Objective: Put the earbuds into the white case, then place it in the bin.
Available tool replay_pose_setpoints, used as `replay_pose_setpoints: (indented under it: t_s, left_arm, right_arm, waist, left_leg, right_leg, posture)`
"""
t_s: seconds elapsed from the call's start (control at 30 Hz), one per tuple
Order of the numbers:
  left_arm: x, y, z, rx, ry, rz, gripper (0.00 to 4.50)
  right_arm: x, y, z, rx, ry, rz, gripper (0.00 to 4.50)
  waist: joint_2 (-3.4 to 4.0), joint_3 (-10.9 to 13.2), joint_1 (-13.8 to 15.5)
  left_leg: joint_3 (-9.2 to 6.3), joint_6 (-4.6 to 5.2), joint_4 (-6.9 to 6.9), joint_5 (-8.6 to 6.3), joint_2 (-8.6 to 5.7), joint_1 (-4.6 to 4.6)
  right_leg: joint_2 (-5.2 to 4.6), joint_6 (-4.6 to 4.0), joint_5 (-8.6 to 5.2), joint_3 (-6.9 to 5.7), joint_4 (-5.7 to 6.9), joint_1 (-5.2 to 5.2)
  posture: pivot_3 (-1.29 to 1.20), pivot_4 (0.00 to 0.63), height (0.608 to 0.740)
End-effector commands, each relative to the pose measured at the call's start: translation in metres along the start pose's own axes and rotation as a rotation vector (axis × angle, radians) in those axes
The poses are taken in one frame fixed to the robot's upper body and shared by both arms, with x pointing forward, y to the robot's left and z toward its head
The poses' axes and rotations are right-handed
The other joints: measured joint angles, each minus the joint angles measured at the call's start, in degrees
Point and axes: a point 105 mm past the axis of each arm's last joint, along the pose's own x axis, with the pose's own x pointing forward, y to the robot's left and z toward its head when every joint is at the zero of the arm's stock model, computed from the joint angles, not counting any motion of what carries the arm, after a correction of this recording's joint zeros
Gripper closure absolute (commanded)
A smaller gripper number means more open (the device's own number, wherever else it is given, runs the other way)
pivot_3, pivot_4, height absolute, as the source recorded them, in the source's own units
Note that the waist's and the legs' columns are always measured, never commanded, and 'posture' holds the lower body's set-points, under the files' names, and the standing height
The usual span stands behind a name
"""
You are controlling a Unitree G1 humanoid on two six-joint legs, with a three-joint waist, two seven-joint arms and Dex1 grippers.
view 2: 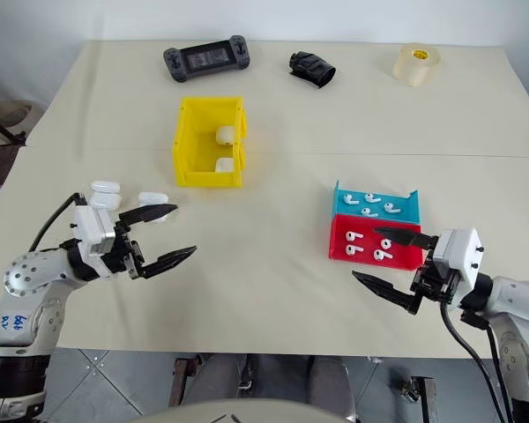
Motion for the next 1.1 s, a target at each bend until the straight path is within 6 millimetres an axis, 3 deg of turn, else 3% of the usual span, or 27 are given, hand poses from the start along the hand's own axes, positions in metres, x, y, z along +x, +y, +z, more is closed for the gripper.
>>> replay_pose_setpoints:
  t_s: [0.03,0.2,0.3,0.4,0.57,0.77,0.93,1.1]
  left_arm:
    - [-0.005,0.003,0.01,0.055,-0.012,0.056,0.01]
    - [-0.034,0.004,0.015,0.013,-0.003,0.263,0.01]
    - [-0.063,-0.001,0.012,-0.035,0.019,0.435,0.01]
    - [-0.105,-0.017,0.0,-0.085,0.095,0.626,0.01]
    - [-0.157,-0.032,-0.019,-0.183,0.238,0.887,0.01]
    - [-0.154,-0.028,-0.023,-0.312,0.307,0.947,0.01]
    - [-0.141,0.002,-0.022,-0.38,0.477,0.931,0.01]
    - [-0.143,0.026,-0.019,-0.455,0.69,0.971,0.01]
  right_arm:
    - [0.011,0.003,0.008,-0.031,-0.047,0.043,0.0]
    - [0.039,0.008,0.017,-0.025,-0.124,0.151,0.0]
    - [0.058,0.011,0.022,-0.026,-0.188,0.216,0.0]
    - [0.08,0.019,0.028,-0.073,-0.265,0.296,0.0]
    - [0.093,0.019,0.027,-0.098,-0.276,0.377,0.0]
    - [0.093,0.009,0.022,-0.115,-0.247,0.391,0.0]
    - [0.09,0.003,0.024,-0.115,-0.227,0.401,0.0]
    - [0.088,0.005,0.023,-0.116,-0.221,0.406,0.0]
  waist:
    - [0.0,0.0,-0.1]
    - [-0.01,0.0,-0.97]
    - [-0.03,0.01,-1.08]
    - [-0.09,-0.01,-1.53]
    - [-0.15,-0.01,-0.06]
    - [-0.29,-0.09,0.18]
    - [-0.27,-0.09,-0.11]
    - [-0.29,-0.1,-0.28]
  left_leg:
    - [0.0,0.0,0.0,0.0,0.0,0.0]
    - [0.03,-0.01,-0.02,-0.01,0.14,0.02]
    - [0.0,-0.03,-0.02,-0.02,0.17,0.02]
    - [0.01,-0.05,-0.02,-0.05,0.18,0.02]
    - [0.02,-0.02,0.08,-0.16,0.17,0.0]
    - [0.01,-0.03,0.12,-0.24,0.13,-0.04]
    - [0.0,-0.09,0.11,-0.24,0.24,-0.01]
    - [0.0,-0.11,0.11,-0.26,0.23,0.0]
  right_leg:
    - [0.0,0.0,0.0,0.0,0.0,0.0]
    - [0.05,-0.01,0.0,0.02,-0.01,-0.04]
    - [0.06,-0.01,0.0,0.02,-0.05,0.0]
    - [0.06,-0.01,0.0,0.03,-0.13,0.0]
    - [0.07,-0.01,-0.01,0.03,-0.5,0.06]
    - [0.02,-0.02,-0.01,0.07,-0.67,0.11]
    - [0.12,-0.09,-0.04,0.07,-0.35,-0.02]
    - [0.15,-0.09,-0.04,0.14,0.04,-0.11]
  posture:
    - [0.0,0.15,0.74]
    - [0.0,0.15,0.74]
    - [0.0,0.15,0.74]
    - [0.0,0.15,0.74]
    - [0.0,0.15,0.74]
    - [0.0,0.15,0.74]
    - [0.0,0.15,0.74]
    - [0.0,0.15,0.74]
